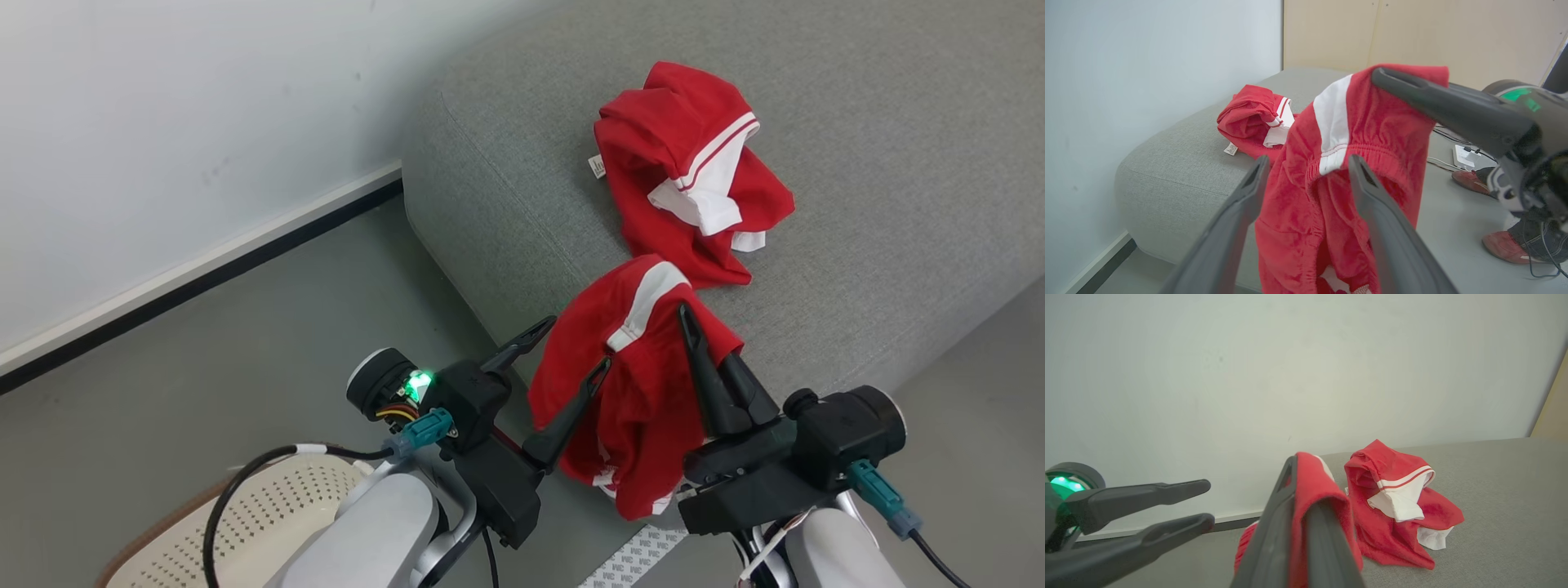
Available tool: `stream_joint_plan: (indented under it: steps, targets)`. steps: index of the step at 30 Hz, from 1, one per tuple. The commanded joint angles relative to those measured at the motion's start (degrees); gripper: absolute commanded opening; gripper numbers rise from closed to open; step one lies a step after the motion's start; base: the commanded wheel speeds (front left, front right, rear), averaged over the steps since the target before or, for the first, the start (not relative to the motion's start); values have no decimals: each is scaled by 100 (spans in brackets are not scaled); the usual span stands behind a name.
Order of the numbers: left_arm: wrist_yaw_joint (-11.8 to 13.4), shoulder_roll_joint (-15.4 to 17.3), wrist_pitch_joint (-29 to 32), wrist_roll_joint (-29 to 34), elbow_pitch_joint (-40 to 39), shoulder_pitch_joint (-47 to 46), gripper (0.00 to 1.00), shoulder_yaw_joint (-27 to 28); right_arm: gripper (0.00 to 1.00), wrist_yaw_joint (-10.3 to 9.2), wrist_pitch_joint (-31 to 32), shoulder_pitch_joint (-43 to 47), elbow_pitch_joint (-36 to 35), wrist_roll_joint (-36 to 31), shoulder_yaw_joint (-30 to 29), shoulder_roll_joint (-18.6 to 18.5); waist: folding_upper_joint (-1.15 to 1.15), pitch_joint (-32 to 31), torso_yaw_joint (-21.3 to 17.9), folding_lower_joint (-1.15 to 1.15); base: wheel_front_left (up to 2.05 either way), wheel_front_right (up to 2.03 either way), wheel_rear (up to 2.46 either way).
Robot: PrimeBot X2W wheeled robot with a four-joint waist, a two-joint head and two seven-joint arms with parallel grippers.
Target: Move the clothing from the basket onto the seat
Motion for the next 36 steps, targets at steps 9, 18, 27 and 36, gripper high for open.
stream_joint_plan:
  steps: [9, 18, 27, 36]
  targets:
    - [-60, 31, 6, 38, 178, -227, 100, -99, 0, -4, -7, -437, -306, -71, -438, 56, -1, 374, 0, 0, 0, 0, 0]
    - [-78, 286, 375, 217, -139, -504, 100, -214, 0, -4, -6, -1792, -787, 222, -1213, -226, -1, 1091, 35, 0, 0, 0, 0]
    - [-215, 332, 861, 495, -574, -1148, 100, -470, 0, -3, -6, -3542, -957, 948, -2424, -1170, -1, 2084, 465, 0, 0, 0, 0]
    - [-329, 504, 1280, 611, -922, -1548, 100, -690, 0, -3, -6, -4991, -524, 1262, -2973, -2168, -1, 2988, 654, 0, 0, 0, 0]
